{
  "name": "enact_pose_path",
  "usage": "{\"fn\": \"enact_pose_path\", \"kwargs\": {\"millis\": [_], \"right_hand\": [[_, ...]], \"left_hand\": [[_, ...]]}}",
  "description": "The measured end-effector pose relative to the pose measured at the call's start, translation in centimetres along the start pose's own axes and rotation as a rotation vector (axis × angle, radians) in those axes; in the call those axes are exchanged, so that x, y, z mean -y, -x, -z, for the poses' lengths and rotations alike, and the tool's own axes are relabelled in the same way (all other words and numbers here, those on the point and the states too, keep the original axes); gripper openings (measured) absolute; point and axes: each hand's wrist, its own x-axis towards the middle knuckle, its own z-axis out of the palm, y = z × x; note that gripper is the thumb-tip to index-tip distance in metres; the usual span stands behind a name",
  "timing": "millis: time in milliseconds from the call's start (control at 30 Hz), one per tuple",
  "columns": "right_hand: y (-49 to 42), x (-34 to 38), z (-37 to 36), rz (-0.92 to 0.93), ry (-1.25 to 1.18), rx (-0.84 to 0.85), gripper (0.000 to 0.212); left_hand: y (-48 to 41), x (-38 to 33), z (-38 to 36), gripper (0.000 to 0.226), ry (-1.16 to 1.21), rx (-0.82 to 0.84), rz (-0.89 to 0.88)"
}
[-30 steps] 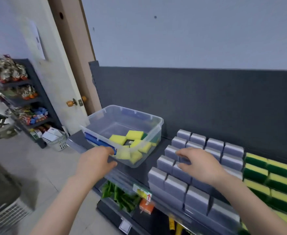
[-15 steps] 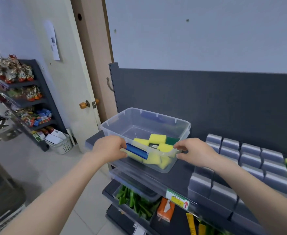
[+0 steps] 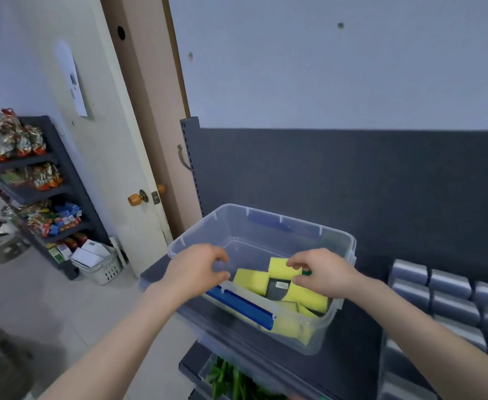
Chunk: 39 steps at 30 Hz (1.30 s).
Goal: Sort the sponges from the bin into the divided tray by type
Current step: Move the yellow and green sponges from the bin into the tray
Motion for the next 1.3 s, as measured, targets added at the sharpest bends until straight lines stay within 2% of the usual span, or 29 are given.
{"fn": "enact_pose_path", "kwargs": {"millis": [233, 400, 533, 667, 833, 967, 1067, 1200, 1300], "right_hand": [[-6.7, -2.0, -1.4, 0.010, 0.050, 0.082, 0.042], [-9.6, -3.0, -2.5, 0.022, 0.067, 0.120, 0.043], [-10.6, -3.6, -3.4, -0.001, 0.097, 0.168, 0.043], [-11.6, -4.0, -3.8, -0.045, 0.134, 0.160, 0.044], [-12.8, -4.2, -5.3, -0.113, 0.180, 0.205, 0.046], [-14.3, -3.7, -7.2, -0.143, 0.358, 0.340, 0.036], [-15.5, -2.9, -8.3, -0.181, 0.466, 0.419, 0.041], [-17.7, -2.2, -9.1, -0.215, 0.566, 0.324, 0.048], [-19.0, -2.5, -9.7, -0.258, 0.543, 0.255, 0.058]], "left_hand": [[-7.4, 0.6, -2.0, 0.037, -0.020, 0.074, -0.071], [-10.7, 0.9, -4.5, 0.038, -0.046, 0.217, -0.129], [-12.3, 0.2, -6.4, 0.039, -0.036, 0.389, -0.247], [-14.5, -0.2, -7.9, 0.043, -0.065, 0.471, -0.304], [-17.9, 1.2, -8.9, 0.044, -0.080, 0.499, -0.336], [-19.9, 3.2, -9.2, 0.043, -0.040, 0.460, -0.349], [-20.9, 4.7, -9.5, 0.044, 0.017, 0.471, -0.356], [-22.3, 6.3, -9.6, 0.043, 0.079, 0.461, -0.369], [-23.2, 7.0, -9.6, 0.041, 0.177, 0.460, -0.382]]}}
